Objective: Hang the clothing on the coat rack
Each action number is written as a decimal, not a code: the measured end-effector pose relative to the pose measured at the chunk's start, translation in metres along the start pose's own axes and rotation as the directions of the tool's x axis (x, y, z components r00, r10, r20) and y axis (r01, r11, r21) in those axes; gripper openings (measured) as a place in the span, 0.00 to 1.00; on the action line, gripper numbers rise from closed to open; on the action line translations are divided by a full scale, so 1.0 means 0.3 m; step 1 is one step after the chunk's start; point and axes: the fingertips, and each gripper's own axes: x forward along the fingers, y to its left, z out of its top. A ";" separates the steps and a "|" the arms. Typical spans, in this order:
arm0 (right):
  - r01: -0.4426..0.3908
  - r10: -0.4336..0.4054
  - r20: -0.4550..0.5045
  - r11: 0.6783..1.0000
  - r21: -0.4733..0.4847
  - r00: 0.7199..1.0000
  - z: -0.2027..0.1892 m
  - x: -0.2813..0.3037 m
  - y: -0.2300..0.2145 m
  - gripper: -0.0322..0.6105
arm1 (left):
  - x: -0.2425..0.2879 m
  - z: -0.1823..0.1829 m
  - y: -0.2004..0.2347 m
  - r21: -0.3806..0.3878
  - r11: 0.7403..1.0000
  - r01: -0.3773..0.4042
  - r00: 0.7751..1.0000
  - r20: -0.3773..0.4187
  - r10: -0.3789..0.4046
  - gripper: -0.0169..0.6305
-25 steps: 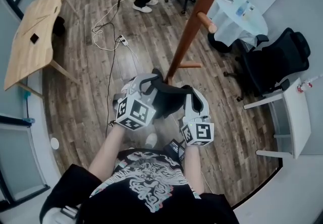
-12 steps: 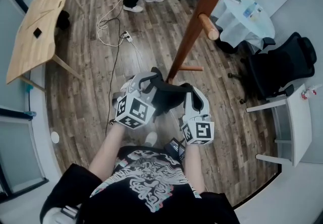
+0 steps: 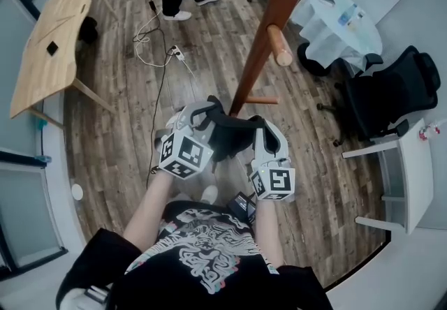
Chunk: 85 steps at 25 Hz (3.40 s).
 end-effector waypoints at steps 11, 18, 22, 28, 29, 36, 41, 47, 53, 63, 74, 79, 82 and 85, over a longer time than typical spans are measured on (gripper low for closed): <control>0.004 -0.004 -0.046 1.000 0.002 0.999 -0.067 0.056 -0.047 0.05 | 0.094 -0.076 -0.004 -0.045 0.999 0.031 0.998 -0.054 -0.034 0.05; 0.016 -0.015 -0.078 1.000 0.017 0.997 -0.117 0.099 -0.081 0.05 | 0.155 -0.109 0.005 -0.068 0.997 0.047 0.996 -0.074 -0.052 0.05; 0.015 -0.014 -0.097 1.000 0.015 0.995 -0.150 0.125 -0.088 0.05 | 0.178 -0.145 0.000 -0.096 0.994 0.051 0.994 -0.088 -0.060 0.05; 0.024 -0.021 -0.136 0.999 0.023 0.990 -0.210 0.151 -0.102 0.05 | 0.225 -0.199 -0.010 -0.109 0.992 0.068 0.990 -0.115 -0.080 0.05; 0.024 -0.020 -0.142 0.999 0.024 0.990 -0.219 0.155 -0.102 0.05 | 0.229 -0.206 -0.012 -0.113 0.991 0.071 0.989 -0.118 -0.085 0.05; 0.023 -0.016 -0.187 0.999 0.037 0.982 -0.283 0.178 -0.114 0.05 | 0.268 -0.236 -0.023 -0.140 0.986 0.091 0.987 -0.122 -0.109 0.06; 0.018 -0.007 -0.212 0.999 0.047 0.977 -0.322 0.182 -0.104 0.05 | 0.282 -0.282 -0.061 -0.191 0.971 0.142 0.978 -0.128 -0.168 0.06; 0.007 0.008 -0.244 0.998 0.061 0.970 -0.357 0.180 -0.087 0.05 | 0.284 -0.311 -0.088 -0.235 0.956 0.178 0.971 -0.116 -0.209 0.06; 0.003 0.023 -0.260 0.995 0.101 0.965 -0.372 0.181 -0.083 0.05 | 0.289 -0.302 -0.095 -0.232 0.955 0.187 0.971 -0.102 -0.215 0.06; -0.018 0.059 -0.297 0.990 0.141 0.953 -0.402 0.181 -0.068 0.05 | 0.296 -0.303 -0.110 -0.268 0.943 0.195 0.969 -0.094 -0.227 0.07; 0.002 0.049 -0.314 0.987 0.160 0.948 -0.407 0.140 -0.067 0.13 | 0.261 -0.288 -0.128 -0.287 0.933 0.219 0.963 -0.093 -0.255 0.14; 0.001 0.051 -0.316 0.987 0.162 0.947 -0.403 0.110 -0.058 0.13 | 0.240 -0.298 -0.150 -0.286 0.934 0.216 0.961 -0.108 -0.255 0.14; 0.003 0.051 -0.319 0.986 0.167 0.946 -0.407 0.090 -0.043 0.13 | 0.227 -0.320 -0.168 -0.291 0.933 0.210 0.959 -0.123 -0.254 0.14; -0.001 0.054 -0.318 0.986 0.164 0.946 -0.404 0.073 -0.027 0.13 | 0.209 -0.322 -0.176 -0.292 0.934 0.206 0.959 -0.128 -0.252 0.14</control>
